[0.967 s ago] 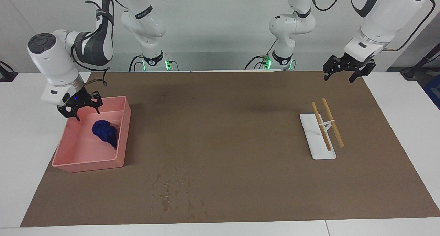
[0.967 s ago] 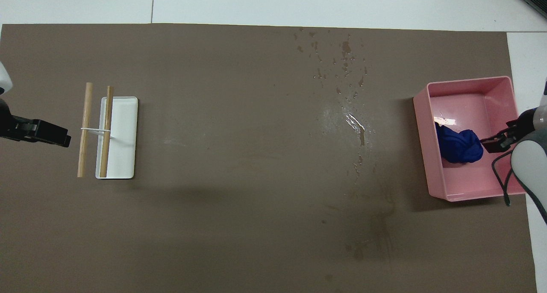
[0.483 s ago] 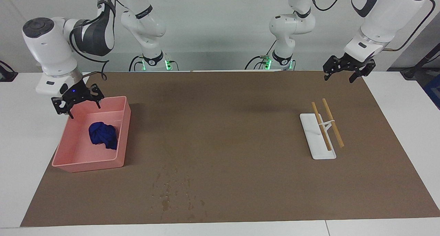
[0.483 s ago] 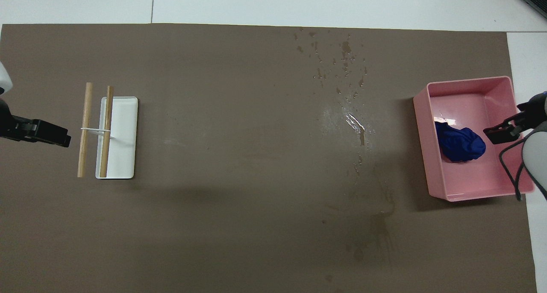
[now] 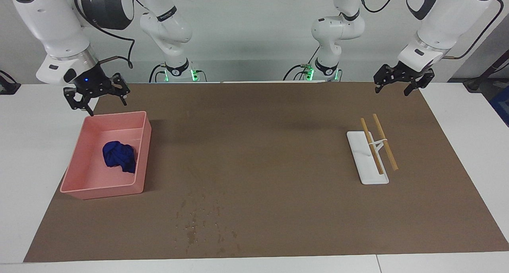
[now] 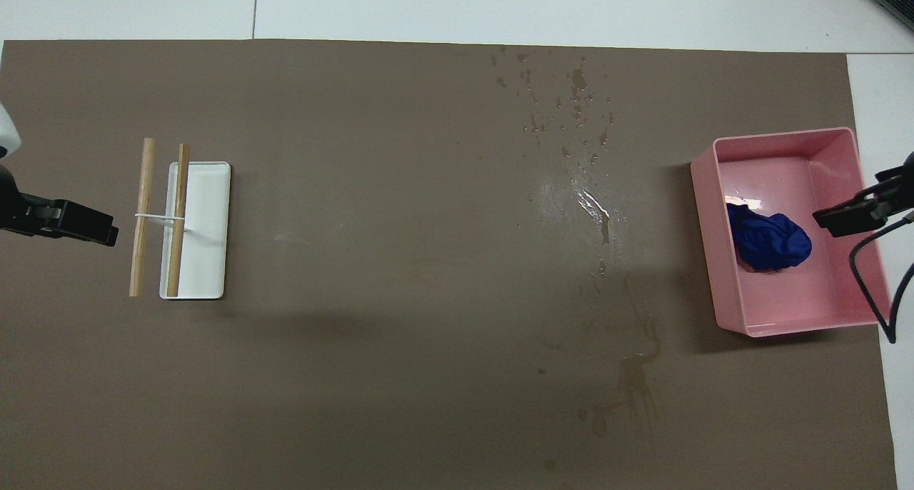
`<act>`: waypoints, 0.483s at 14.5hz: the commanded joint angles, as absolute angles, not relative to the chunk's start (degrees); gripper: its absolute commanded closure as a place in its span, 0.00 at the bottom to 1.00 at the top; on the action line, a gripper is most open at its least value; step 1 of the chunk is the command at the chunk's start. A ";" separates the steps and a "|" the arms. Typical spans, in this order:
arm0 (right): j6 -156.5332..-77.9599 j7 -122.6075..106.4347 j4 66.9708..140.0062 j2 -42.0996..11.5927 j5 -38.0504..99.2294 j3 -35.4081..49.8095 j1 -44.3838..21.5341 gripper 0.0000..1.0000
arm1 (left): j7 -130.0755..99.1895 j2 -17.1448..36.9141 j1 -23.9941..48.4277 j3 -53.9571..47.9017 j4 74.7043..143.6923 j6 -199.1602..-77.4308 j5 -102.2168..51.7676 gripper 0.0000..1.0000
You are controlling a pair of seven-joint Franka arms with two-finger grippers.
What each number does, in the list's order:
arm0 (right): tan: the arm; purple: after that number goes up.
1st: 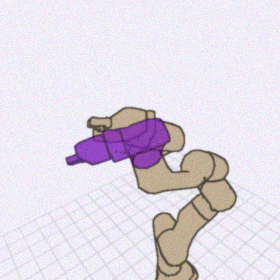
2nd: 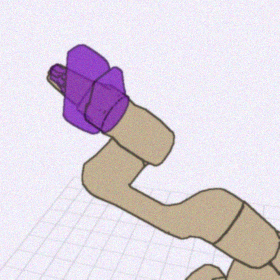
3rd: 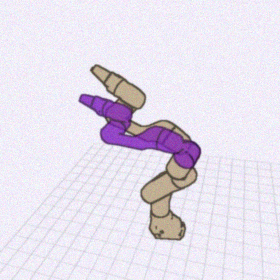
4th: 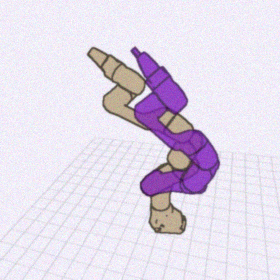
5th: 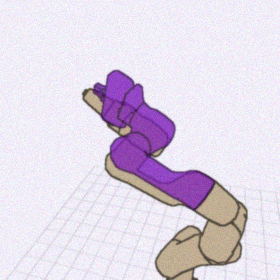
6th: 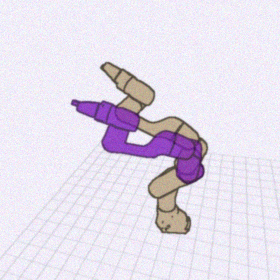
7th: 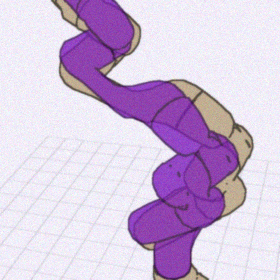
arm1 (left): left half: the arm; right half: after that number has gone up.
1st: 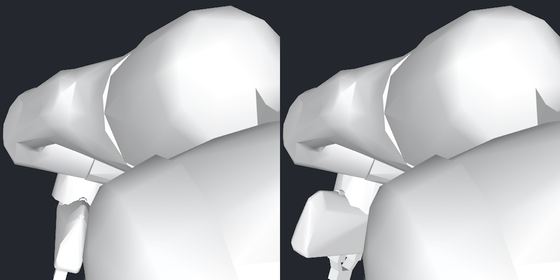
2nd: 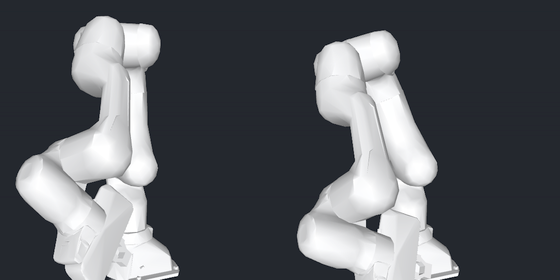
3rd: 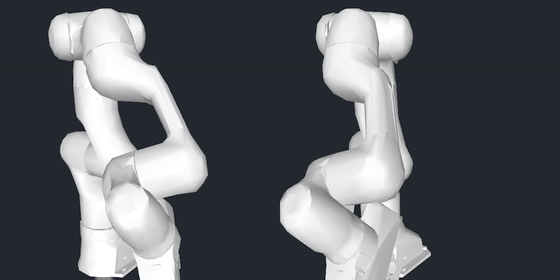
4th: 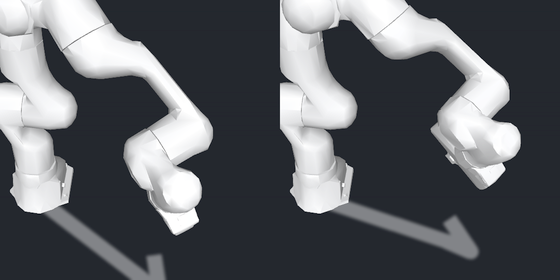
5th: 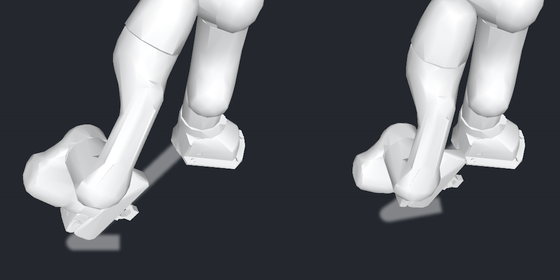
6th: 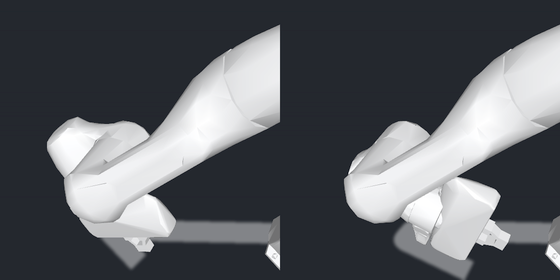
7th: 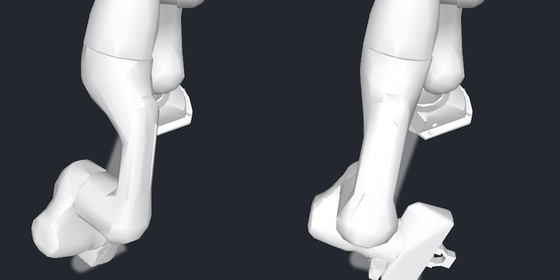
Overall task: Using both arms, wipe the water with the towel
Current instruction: 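Open the right gripper and release the towel in the pink bin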
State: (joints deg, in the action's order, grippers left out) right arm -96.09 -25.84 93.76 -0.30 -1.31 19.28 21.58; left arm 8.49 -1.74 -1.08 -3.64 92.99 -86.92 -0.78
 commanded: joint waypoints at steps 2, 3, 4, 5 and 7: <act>-94.31 -17.16 93.07 -0.88 -0.79 19.78 19.78 0.00 | 8.26 -2.81 -1.14 -3.69 94.13 -86.66 0.26 0.00; -94.22 -16.53 93.08 -0.88 -0.79 19.78 19.34 0.00 | 8.26 -2.81 -1.14 -3.69 94.13 -86.57 0.26 0.00; -93.96 -16.44 92.82 -0.88 -0.88 19.69 18.64 0.00 | 8.26 -2.81 -1.14 -3.69 94.13 -86.57 0.26 0.00; -93.35 -16.44 91.94 -0.88 -0.97 19.69 18.55 0.00 | 8.26 -2.81 -1.14 -3.69 94.04 -86.66 0.26 0.00; -92.82 -17.22 88.53 -0.62 -0.70 18.90 18.72 0.00 | 8.26 -2.81 -1.14 -3.69 94.13 -86.66 0.26 0.00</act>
State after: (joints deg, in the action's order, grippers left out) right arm -94.83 -17.39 92.65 -0.46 -1.31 19.49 18.47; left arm 8.49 -1.74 -1.08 -3.64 92.99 -86.92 -0.78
